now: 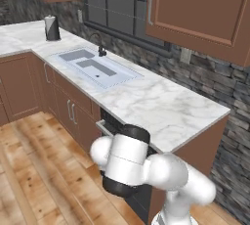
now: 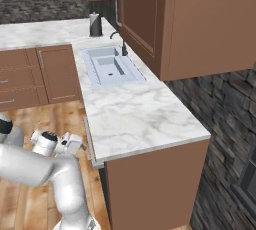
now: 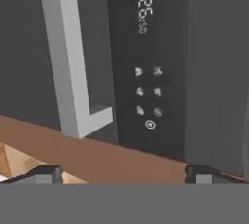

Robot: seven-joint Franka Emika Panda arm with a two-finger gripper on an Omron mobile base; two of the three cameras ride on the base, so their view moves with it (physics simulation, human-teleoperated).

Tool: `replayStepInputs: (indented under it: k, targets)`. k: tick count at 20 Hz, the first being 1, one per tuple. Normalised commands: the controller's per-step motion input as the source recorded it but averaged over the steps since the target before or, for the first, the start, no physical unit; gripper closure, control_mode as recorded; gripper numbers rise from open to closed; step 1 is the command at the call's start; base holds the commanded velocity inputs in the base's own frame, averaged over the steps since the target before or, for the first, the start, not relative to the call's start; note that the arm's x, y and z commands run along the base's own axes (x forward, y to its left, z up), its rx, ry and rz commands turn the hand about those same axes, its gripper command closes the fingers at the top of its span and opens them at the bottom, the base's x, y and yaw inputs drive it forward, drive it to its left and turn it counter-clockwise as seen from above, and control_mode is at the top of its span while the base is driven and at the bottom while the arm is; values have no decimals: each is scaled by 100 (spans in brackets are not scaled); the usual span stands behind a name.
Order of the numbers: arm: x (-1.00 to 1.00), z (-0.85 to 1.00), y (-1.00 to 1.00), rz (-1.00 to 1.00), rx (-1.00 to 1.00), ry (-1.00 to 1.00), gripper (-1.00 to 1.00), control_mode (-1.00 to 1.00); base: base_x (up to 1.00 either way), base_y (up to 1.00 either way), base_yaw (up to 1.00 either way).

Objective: Open the dishwasher door and pull out the top rack.

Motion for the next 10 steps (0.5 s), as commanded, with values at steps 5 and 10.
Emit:
replayStepInputs:
  k: [5, 10]
  targets:
    - [41, -42, -10, 0, -9, 0, -100, -100, 0, 0, 0]
    - [37, -40, -5, 0, -8, 0, -100, -100, 0, 0, 0]
